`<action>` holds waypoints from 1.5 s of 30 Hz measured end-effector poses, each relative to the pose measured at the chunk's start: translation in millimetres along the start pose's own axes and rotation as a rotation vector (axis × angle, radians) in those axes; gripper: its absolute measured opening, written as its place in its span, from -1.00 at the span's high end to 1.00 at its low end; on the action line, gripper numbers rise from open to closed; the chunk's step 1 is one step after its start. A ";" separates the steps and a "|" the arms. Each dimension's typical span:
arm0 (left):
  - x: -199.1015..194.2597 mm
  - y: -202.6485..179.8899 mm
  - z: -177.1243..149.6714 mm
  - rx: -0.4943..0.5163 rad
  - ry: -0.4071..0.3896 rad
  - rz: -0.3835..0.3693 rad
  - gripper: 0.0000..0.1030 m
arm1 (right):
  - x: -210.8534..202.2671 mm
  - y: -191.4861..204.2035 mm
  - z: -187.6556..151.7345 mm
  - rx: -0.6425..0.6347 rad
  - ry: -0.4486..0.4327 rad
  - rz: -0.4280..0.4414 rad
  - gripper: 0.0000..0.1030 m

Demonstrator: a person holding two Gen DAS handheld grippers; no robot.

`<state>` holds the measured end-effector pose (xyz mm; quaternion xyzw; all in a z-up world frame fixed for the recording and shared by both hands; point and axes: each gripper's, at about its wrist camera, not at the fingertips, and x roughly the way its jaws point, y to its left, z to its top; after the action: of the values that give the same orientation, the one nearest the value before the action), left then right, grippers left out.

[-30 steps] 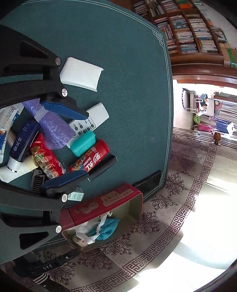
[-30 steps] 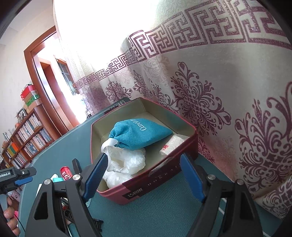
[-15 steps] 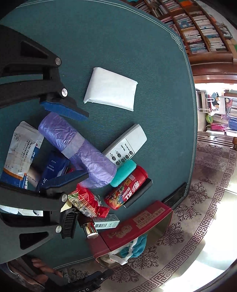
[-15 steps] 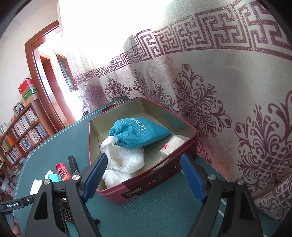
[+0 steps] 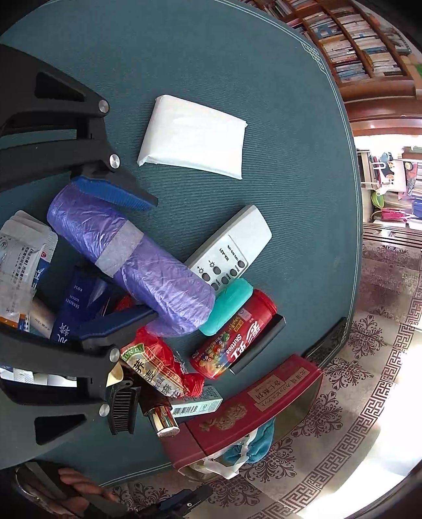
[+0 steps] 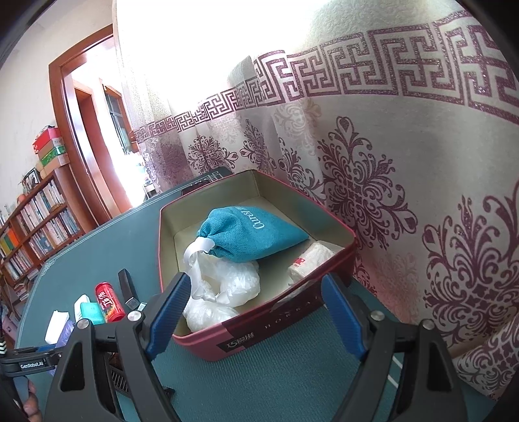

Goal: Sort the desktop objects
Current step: 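Grasp the purple garbage-bag roll with the left gripper and lift it, then grasp the gold-capped bottle with right gripper while left gripper holds the purple roll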

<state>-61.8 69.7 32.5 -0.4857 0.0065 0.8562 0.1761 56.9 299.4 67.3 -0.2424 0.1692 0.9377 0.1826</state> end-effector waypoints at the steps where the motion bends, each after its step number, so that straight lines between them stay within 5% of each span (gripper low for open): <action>1: 1.7 -0.8 -0.4 -0.001 -0.003 -0.001 -0.24 | -1.3 1.3 0.5 -0.007 -0.005 0.001 -0.66; 8: -1.6 -7.6 -7.7 0.032 -0.045 0.022 0.05 | -9.5 19.1 1.4 -0.091 -0.013 0.030 -0.66; 13: -10.2 -2.6 -10.3 -0.010 -0.073 0.014 0.32 | -24.5 38.0 -3.4 -0.132 0.004 0.134 -0.66; 19: -30.7 9.3 -12.4 -0.085 -0.127 -0.020 0.34 | -22.2 73.6 -21.2 -0.209 0.121 0.301 -0.66; 24: -41.0 10.8 -12.5 -0.103 -0.159 -0.041 0.34 | -10.5 97.3 -33.2 -0.255 0.192 0.358 -0.65; 30: -38.1 11.4 -14.2 -0.110 -0.142 -0.052 0.34 | 5.0 119.3 -43.5 -0.321 0.265 0.371 -0.12; 45: -37.5 10.6 -20.0 -0.105 -0.132 -0.063 0.33 | 32.5 135.1 -46.9 -0.325 0.347 0.352 0.48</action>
<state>-31.0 45.0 51.6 -0.4367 -0.0652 0.8796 0.1771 -8.5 170.4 42.7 -0.3922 0.0851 0.9143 -0.0556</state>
